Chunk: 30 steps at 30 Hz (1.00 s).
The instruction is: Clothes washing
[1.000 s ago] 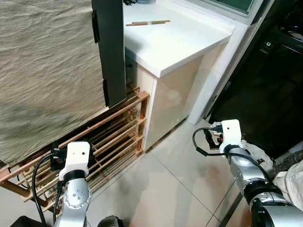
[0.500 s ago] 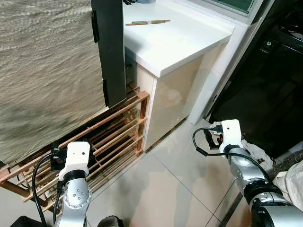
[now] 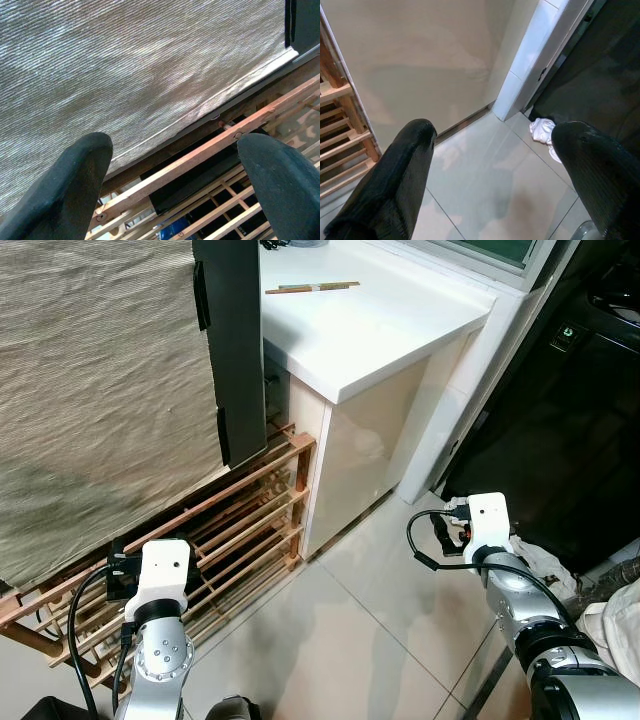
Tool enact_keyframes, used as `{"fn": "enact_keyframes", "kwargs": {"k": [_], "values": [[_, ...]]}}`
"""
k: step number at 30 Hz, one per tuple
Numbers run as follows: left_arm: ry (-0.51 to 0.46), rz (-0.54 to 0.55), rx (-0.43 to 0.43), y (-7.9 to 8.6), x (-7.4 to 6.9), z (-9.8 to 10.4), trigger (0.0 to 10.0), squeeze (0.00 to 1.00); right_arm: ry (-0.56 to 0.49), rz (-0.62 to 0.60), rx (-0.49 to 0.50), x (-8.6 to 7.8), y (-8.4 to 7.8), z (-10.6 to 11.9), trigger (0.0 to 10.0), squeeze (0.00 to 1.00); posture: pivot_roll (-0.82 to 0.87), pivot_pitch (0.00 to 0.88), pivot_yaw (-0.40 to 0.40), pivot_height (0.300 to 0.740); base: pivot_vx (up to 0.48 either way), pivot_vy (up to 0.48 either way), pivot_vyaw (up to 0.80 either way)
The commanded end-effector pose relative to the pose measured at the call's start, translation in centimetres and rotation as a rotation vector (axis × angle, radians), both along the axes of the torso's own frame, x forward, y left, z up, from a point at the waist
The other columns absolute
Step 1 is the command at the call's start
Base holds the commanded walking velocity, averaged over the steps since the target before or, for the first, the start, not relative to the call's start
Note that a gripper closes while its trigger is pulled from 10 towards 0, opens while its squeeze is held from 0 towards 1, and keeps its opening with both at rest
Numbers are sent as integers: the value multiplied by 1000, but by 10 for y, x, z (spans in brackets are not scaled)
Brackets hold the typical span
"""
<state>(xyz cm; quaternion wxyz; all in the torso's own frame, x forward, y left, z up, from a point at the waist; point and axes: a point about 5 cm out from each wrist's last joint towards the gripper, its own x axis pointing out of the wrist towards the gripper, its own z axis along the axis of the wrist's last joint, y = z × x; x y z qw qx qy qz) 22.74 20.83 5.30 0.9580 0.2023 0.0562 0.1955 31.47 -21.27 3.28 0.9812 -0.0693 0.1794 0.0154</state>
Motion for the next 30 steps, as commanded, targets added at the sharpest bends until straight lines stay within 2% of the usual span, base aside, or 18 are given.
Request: {"fn": "enact_keyframes", "kwargs": {"k": [1,10,14,21,26,30], "values": [[0,-115,0,-7,36,5,10000,0,-50,21,67,12,7,15,10000,0,-81,19,-56,740,0,0,0],[-25,-128,-1,-8,37,9,10000,0,-58,26,60,12,6,16,10000,0,-85,18,-59,740,0,0,0],[-41,-109,-63,-9,35,9,10000,0,-55,15,80,12,7,15,10000,0,-82,17,-59,740,0,0,0],[-70,-115,-75,-12,35,14,10000,0,-57,19,92,12,10,15,10000,0,-72,8,-57,740,0,0,0],[-93,-96,-148,-11,35,16,10000,0,-60,9,130,13,10,16,10000,0,-70,3,-57,740,0,0,0],[-96,-94,-158,-10,35,16,10000,0,-66,15,128,13,11,16,10000,0,-71,1,-56,740,0,0,0]]}}
